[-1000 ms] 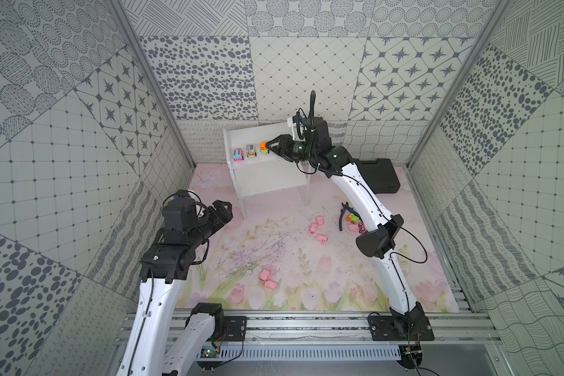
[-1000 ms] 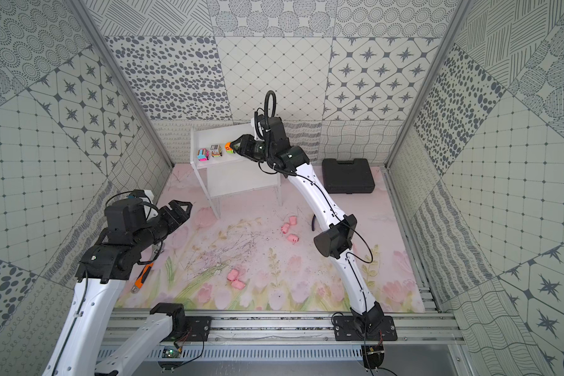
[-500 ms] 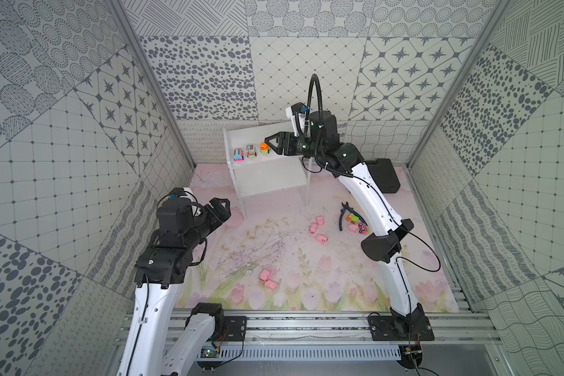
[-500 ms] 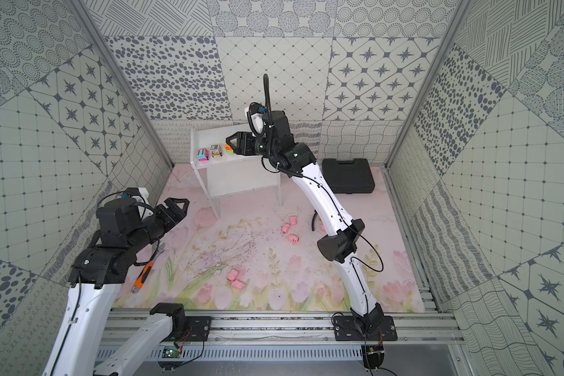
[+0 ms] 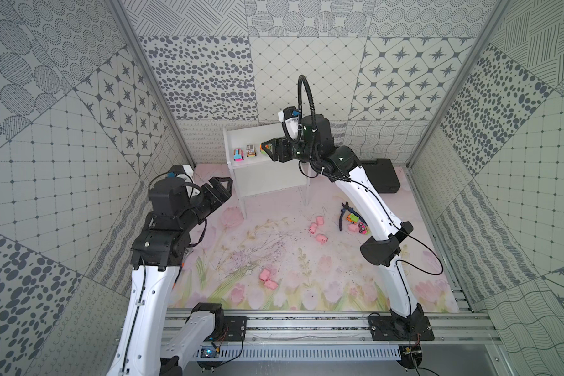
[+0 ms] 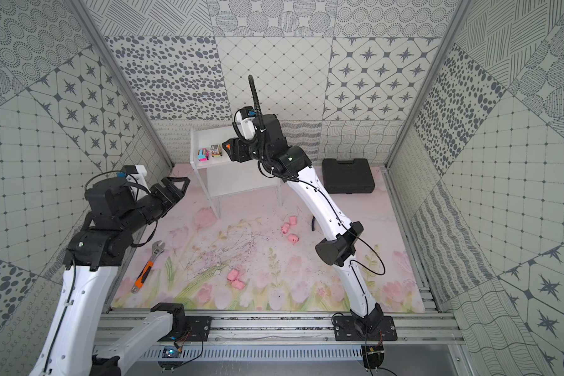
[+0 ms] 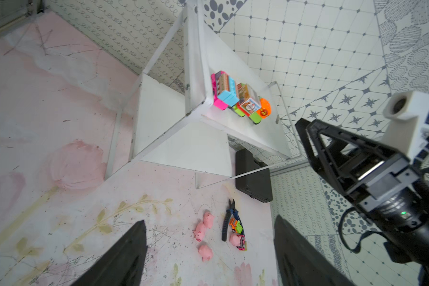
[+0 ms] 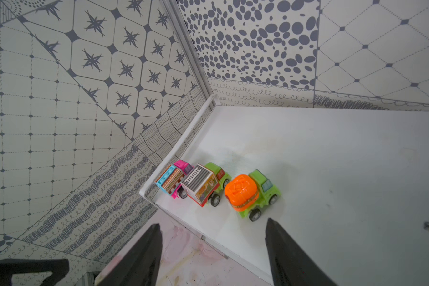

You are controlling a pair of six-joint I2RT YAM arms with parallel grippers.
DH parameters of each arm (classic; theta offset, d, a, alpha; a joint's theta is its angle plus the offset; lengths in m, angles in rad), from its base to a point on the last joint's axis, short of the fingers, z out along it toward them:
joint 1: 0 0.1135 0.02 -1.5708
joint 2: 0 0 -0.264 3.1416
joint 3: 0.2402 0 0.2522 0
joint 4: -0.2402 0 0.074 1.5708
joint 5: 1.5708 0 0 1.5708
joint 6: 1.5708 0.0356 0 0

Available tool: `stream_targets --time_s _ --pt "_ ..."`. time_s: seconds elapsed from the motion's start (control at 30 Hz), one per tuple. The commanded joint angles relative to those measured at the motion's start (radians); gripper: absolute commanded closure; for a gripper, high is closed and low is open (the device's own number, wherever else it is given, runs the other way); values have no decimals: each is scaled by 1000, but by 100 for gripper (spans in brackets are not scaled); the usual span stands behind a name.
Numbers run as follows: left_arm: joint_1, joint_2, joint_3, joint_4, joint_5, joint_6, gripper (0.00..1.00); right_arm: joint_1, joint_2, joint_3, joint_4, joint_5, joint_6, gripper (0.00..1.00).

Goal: Organize plastic toys on shelves
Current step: Adjust the plastic toy on the shelf.

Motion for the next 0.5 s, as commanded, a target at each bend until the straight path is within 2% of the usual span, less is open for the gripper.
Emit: stream_targets --time_s 0.0,0.03,0.1,0.2,0.27,0.4,0.47 --pt "7 158 225 102 175 -41 21 -35 -173 -92 -15 -24 -49 30" --pt "4 199 289 70 181 -33 22 -42 -219 -162 -3 -27 -55 30" --pt "-21 300 447 -39 167 4 25 -63 -374 -415 102 -22 -47 30" --pt "-107 452 677 -213 69 102 27 -136 -658 -930 439 -63 61 30" --pt "-165 556 848 -337 -8 169 30 -203 -813 -1190 610 -87 146 30" --pt "-265 778 1200 -562 -184 291 37 -303 -986 -1453 617 -127 203 30" --pt "-293 854 1294 -598 -230 333 41 -336 -1043 -1548 613 -153 218 30"
